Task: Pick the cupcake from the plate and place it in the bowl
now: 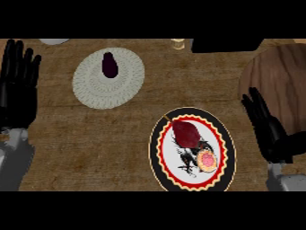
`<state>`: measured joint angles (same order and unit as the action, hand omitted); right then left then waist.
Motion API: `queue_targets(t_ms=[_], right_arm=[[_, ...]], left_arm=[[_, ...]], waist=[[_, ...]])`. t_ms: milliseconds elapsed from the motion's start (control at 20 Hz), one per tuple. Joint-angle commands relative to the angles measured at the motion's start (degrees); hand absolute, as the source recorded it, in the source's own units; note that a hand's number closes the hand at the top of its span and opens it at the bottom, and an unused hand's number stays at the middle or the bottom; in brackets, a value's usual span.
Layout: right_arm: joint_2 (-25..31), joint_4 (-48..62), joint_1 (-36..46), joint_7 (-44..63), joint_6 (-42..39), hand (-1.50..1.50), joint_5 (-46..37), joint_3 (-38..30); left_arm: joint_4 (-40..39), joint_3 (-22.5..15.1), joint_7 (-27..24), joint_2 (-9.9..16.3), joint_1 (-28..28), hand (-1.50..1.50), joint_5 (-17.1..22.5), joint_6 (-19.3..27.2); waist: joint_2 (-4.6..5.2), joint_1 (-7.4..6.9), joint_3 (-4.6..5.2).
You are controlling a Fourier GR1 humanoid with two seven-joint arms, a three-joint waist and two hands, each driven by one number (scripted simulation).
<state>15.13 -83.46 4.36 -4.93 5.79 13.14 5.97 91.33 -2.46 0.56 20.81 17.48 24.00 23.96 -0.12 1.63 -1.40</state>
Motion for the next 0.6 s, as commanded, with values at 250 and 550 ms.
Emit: queue_targets(t_ms=[250,550], right_arm=[[8.34,-16.74,-7.89,0.95,9.46,1.5,-18.31,4.71],[-0.3,-22.52,-20.16,1.32,28.47,-1.5,-34.65,11.15]], left_arm=[[-2.82,-12.96,3.38,-1.38,-7.11,0.0,-0.02,-11.98],[-2.88,-16.14,1.84,-2.38,-10.99,0.0,0.95,-16.48]], waist=[[-0.74,2.75,1.91],[-0.38,0.74,1.69]])
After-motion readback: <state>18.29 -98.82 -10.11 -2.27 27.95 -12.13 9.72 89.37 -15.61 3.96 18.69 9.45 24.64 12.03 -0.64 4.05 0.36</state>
